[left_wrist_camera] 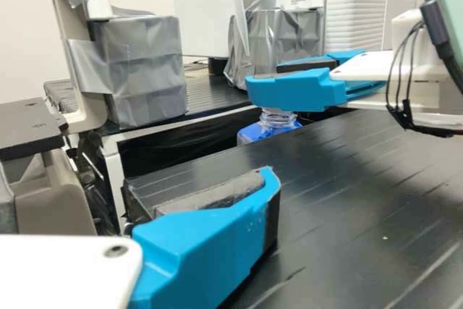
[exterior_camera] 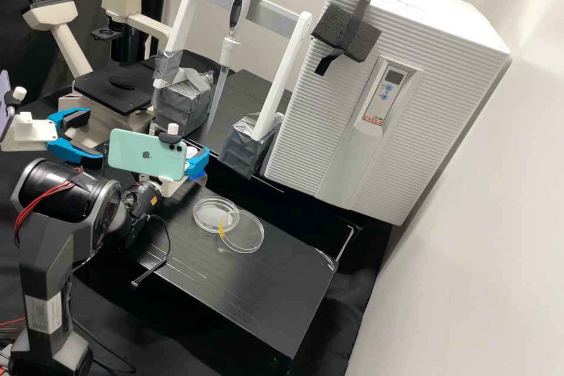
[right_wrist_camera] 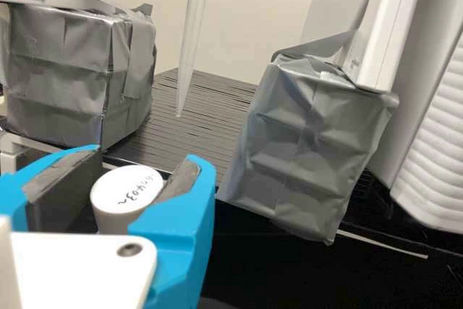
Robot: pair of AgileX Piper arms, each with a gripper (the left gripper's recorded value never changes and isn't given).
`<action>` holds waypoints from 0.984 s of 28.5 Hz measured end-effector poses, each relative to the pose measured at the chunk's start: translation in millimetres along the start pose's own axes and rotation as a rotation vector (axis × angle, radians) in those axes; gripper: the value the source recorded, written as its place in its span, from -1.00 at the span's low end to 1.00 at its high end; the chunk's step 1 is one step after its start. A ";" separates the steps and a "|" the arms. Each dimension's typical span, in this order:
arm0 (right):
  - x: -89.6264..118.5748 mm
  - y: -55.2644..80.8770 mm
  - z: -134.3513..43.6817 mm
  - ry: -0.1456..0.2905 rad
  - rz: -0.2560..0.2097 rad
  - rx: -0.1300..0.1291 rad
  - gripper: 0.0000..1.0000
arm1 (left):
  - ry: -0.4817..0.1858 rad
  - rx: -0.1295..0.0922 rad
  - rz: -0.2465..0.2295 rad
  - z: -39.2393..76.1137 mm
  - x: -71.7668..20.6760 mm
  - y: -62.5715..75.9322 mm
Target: Open the bottle
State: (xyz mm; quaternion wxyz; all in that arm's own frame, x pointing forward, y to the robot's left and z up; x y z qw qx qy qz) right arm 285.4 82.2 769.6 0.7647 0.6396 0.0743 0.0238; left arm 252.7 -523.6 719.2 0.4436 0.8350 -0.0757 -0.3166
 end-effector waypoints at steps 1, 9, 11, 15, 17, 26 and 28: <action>0.0 0.0 0.0 0.000 0.000 0.000 -1.00 | 0.000 0.000 0.000 0.0 0.0 0.0; -0.2 -1.0 -1.4 0.005 -0.003 0.000 -1.00 | 0.000 0.000 0.000 0.0 0.0 0.0; -0.2 -1.0 -1.4 0.005 -0.003 0.000 -1.00 | 0.000 0.000 0.000 0.0 0.0 0.0; -0.2 -1.0 -1.4 0.005 -0.003 0.000 -1.00 | 0.000 0.000 -0.002 0.0 0.0 -0.2; -0.2 -1.1 -1.6 0.006 -0.004 0.000 -1.00 | 0.001 0.000 -0.004 -0.1 0.0 -0.3; 0.6 -0.4 -2.3 0.008 -0.001 0.001 -1.00 | 0.003 0.002 -0.007 -0.4 1.0 0.2; 0.9 -0.1 -2.5 0.009 0.001 0.001 -1.00 | 0.003 0.002 -0.007 -0.5 1.2 0.4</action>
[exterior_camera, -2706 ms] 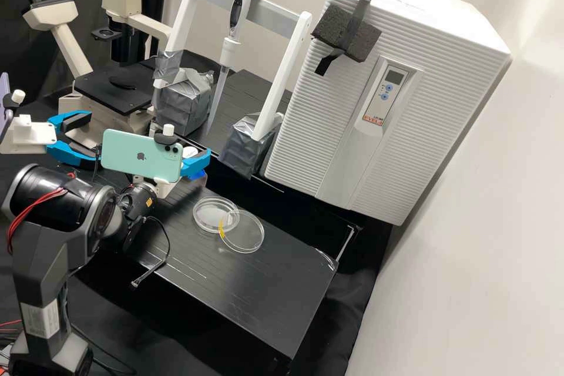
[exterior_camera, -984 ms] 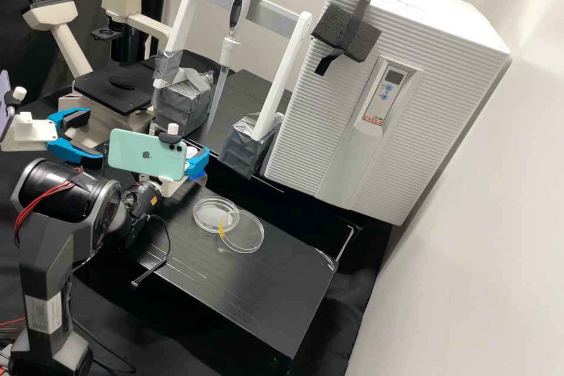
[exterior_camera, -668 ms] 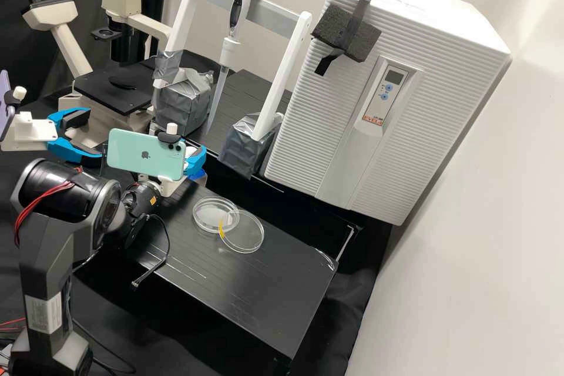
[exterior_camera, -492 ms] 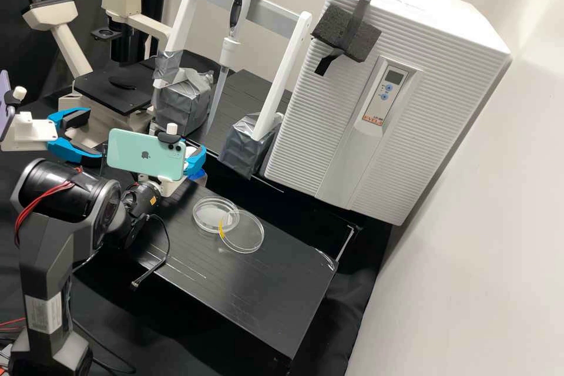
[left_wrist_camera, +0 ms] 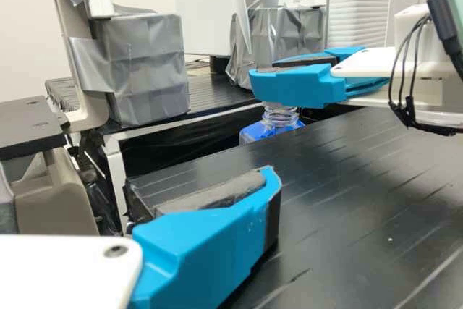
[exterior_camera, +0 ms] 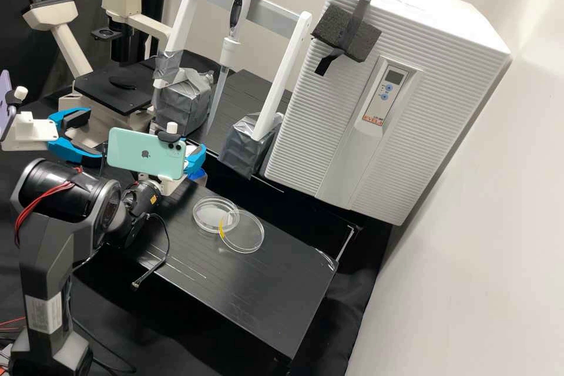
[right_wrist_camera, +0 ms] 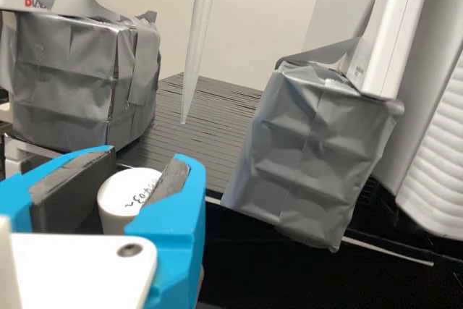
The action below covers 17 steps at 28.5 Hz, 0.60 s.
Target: Open the bottle
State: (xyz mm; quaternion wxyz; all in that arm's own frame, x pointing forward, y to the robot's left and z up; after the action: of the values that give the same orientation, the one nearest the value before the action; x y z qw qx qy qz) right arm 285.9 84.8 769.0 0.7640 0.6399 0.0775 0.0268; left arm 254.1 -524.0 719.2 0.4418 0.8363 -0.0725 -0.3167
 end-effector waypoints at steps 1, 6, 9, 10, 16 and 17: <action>0.0 0.0 0.0 0.000 0.000 0.000 -1.00 | 0.000 0.000 -0.001 0.0 0.0 -0.1; -1.1 3.0 -2.1 0.006 0.005 0.001 -1.00 | 0.000 0.000 -0.001 0.0 0.0 -0.1; -3.2 9.0 -6.0 0.021 0.024 0.004 -1.00 | 0.000 0.000 -0.001 0.0 0.0 -0.1; -4.4 12.8 -7.9 0.030 0.035 0.008 -1.00 | 0.000 0.000 -0.001 0.0 0.0 -0.1; -13.8 23.7 -15.5 0.079 0.057 0.017 -1.00 | 0.000 0.003 0.005 -0.3 2.0 2.1; -16.0 24.2 -15.8 0.083 0.057 0.018 -1.00 | 0.000 0.003 0.005 -0.3 2.1 2.1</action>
State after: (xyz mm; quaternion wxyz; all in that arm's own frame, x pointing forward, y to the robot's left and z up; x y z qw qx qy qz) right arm 269.1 102.3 791.4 0.7531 0.6472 0.0913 0.0743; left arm 256.2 -525.8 720.0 0.4412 0.8368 -0.0748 -0.3155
